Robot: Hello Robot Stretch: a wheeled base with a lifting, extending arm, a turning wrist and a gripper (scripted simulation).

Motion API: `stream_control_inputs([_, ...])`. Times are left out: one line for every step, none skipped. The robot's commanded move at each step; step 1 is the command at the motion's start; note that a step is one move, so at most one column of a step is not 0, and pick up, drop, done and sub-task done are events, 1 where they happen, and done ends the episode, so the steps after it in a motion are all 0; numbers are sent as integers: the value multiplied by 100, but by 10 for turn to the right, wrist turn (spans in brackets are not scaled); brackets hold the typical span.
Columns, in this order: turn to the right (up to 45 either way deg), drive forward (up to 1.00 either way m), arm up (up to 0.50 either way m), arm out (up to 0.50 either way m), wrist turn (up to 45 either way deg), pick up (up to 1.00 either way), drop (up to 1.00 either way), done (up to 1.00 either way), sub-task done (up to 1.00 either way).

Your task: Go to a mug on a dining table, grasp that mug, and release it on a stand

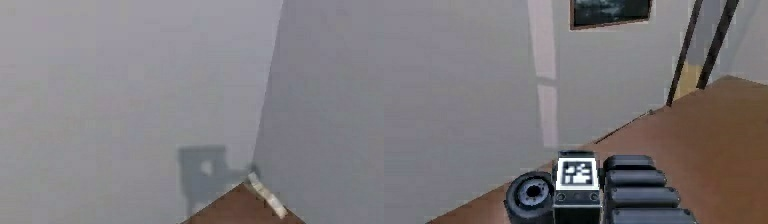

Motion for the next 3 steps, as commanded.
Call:
stream_control_inputs([-450,0,0,0,0,0,0,0,0])
stream_control_inputs([-60,0,0,0,0,0,0,0,0])
stream_control_inputs([450,0,0,0,0,0,0,0,0])
